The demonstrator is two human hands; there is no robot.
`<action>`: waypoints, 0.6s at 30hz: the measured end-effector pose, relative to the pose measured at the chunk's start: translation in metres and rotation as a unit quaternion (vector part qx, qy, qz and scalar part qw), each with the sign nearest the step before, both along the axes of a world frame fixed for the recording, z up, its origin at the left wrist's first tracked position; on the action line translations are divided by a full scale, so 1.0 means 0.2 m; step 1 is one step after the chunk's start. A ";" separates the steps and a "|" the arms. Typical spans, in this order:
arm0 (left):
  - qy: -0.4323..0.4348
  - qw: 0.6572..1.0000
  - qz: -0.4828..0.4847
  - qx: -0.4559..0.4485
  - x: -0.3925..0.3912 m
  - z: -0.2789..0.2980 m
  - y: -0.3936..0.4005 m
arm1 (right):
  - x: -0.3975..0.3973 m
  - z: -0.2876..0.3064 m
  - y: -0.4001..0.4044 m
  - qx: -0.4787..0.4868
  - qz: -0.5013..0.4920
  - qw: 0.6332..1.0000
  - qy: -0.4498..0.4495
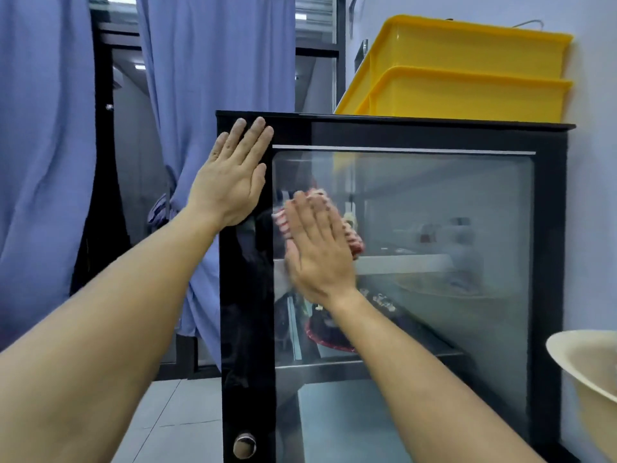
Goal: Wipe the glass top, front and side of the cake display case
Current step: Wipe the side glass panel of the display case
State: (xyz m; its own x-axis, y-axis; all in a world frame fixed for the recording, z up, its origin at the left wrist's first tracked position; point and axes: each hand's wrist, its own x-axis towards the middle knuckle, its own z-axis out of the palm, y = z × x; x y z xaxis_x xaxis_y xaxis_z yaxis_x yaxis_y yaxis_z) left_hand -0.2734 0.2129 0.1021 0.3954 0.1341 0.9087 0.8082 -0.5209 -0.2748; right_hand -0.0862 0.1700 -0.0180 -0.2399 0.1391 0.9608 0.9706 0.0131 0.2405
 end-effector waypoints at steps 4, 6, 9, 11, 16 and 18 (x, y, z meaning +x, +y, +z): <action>-0.091 0.995 -0.013 -0.028 0.12 -0.09 -0.02 | 0.13 0.22 0.00 0.018 -0.019 0.996 -0.082; -0.099 0.995 -0.018 -0.026 0.11 -0.09 0.00 | 0.32 0.33 -0.04 0.034 -0.035 0.996 0.074; -0.120 0.993 -0.017 -0.011 0.14 -0.12 0.02 | 0.39 0.15 -0.09 0.073 -0.033 0.959 0.272; -0.144 0.989 -0.018 -0.006 0.19 -0.18 0.02 | 0.25 -0.02 -0.08 0.067 -0.043 0.958 0.276; -0.168 0.986 -0.019 0.005 0.22 -0.27 0.04 | 0.37 0.15 -0.05 0.011 -0.025 0.999 -0.031; -0.170 0.985 -0.021 0.007 0.21 -0.27 0.04 | 0.58 0.26 -0.09 0.021 -0.041 0.998 0.036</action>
State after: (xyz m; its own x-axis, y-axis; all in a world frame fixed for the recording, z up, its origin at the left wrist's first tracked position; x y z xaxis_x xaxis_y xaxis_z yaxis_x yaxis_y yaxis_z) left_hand -0.2304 0.2208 0.0480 0.0725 0.1112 0.9912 0.8328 -0.5535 0.0012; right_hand 0.0294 0.1520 0.0349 -0.1601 0.1151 0.9804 0.9827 -0.0747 0.1693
